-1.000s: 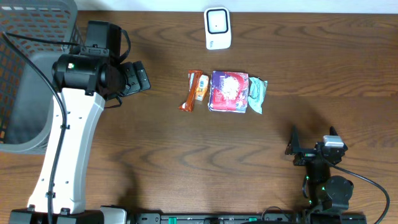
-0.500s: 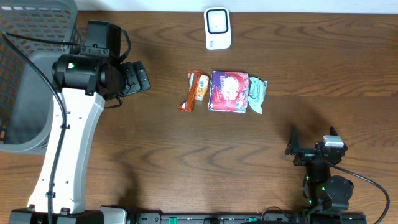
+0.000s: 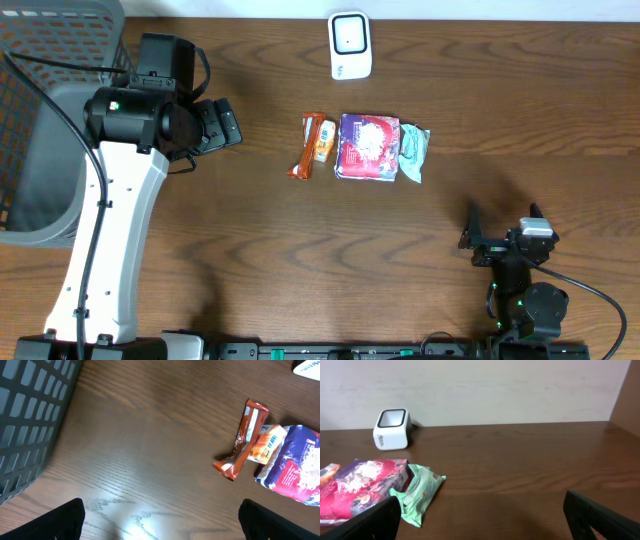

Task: Scan the item barcode
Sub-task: 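Retract the left gripper to a raised pose beside the basket, then reach the right gripper toward the green item on the table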

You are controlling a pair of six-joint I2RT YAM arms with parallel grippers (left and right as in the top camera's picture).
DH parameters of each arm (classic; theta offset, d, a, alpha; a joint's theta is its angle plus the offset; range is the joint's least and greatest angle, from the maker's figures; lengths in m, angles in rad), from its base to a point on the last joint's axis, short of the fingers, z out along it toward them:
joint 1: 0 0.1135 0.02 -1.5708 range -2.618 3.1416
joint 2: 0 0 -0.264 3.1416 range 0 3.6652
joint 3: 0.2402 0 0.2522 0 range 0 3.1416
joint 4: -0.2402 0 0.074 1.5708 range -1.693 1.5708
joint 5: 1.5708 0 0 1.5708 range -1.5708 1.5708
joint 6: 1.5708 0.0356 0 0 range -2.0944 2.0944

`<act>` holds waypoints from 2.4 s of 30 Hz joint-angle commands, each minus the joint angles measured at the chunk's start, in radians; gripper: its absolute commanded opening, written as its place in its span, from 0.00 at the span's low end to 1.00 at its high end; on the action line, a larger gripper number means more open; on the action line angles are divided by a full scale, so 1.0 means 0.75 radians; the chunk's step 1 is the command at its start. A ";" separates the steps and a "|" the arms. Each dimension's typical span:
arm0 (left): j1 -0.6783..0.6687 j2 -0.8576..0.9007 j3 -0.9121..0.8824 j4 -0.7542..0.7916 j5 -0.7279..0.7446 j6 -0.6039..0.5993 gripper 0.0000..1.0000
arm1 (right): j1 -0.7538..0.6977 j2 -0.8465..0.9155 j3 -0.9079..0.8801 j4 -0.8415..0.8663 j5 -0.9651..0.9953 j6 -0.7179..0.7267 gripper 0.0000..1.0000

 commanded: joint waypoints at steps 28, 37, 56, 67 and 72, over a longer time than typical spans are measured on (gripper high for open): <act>0.006 -0.012 -0.001 -0.005 -0.013 0.007 0.98 | 0.010 -0.008 -0.005 0.493 -0.674 1.150 0.99; 0.006 -0.012 -0.001 -0.005 -0.013 0.007 0.98 | 0.010 0.262 0.395 0.258 -0.468 0.746 0.99; 0.006 -0.012 -0.001 -0.005 -0.013 0.007 0.98 | 0.044 1.981 1.758 -0.964 -0.702 0.311 0.99; 0.006 -0.012 -0.001 -0.005 -0.013 0.007 0.98 | 0.160 2.422 1.758 -0.806 -0.598 0.362 0.53; 0.006 -0.012 -0.001 -0.005 -0.013 0.007 0.98 | 0.217 2.517 1.758 -0.731 -0.560 0.384 0.49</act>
